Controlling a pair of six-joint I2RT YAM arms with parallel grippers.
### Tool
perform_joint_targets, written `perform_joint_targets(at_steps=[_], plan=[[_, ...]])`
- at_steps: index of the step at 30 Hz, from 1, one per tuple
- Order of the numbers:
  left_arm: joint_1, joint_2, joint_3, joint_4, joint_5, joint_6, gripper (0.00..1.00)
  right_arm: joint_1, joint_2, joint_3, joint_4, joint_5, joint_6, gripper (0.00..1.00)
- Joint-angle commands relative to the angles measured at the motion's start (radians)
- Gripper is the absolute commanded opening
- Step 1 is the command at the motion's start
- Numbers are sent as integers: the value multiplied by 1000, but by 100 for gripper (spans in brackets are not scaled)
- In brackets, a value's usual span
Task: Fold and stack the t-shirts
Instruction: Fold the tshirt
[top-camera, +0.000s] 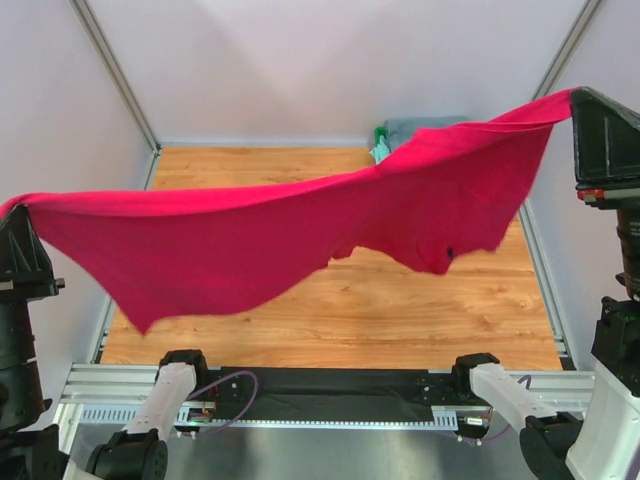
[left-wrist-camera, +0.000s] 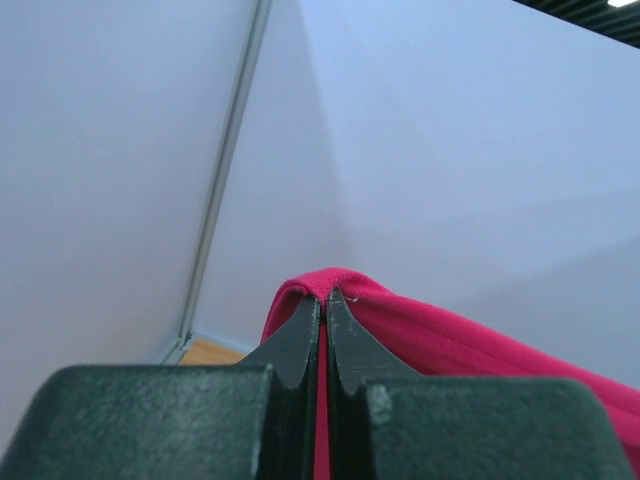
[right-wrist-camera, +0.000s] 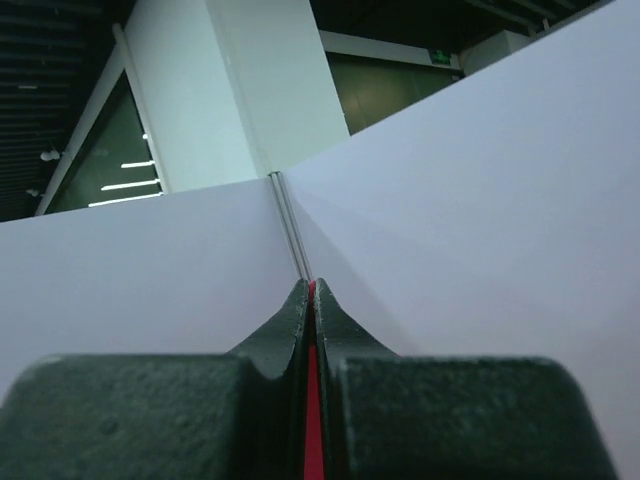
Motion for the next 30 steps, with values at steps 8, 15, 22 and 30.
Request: perform_joint_targets(at_steps=[8, 15, 22, 30], plan=[[-17, 31, -352, 96, -67, 21, 0, -2, 229, -85, 140, -69, 120, 0], [-17, 32, -771, 225, -167, 2, 0, 28, 407, -347, 286, -125, 123, 0], [6, 202, -1167, 502, -190, -26, 0, 29, 700, -452, 459, -199, 87, 0], [169, 694, -1098, 618, -5, -49, 0, 44, 1091, -229, 406, -256, 59, 0]])
